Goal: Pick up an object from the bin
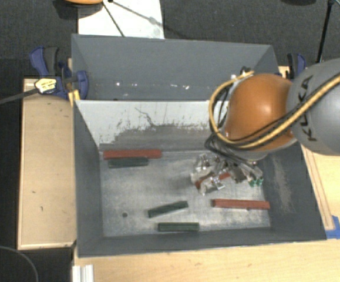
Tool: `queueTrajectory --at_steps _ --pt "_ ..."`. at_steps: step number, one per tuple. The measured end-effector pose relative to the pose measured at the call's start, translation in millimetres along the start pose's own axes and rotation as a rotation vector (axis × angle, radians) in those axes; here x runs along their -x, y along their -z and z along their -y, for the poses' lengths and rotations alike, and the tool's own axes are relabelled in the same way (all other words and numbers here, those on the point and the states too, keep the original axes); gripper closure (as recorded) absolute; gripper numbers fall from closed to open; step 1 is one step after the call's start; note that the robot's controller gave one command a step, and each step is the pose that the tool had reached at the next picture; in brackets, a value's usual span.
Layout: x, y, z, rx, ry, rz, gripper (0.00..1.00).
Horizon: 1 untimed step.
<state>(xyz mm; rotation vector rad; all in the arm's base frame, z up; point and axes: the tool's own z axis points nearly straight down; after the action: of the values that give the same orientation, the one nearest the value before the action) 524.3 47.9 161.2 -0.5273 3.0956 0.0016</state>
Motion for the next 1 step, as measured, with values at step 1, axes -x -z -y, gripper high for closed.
queueTrajectory --at_steps 1 --pt "-0.8 36.1 3.3 0.002 0.013 -0.007 1.0"
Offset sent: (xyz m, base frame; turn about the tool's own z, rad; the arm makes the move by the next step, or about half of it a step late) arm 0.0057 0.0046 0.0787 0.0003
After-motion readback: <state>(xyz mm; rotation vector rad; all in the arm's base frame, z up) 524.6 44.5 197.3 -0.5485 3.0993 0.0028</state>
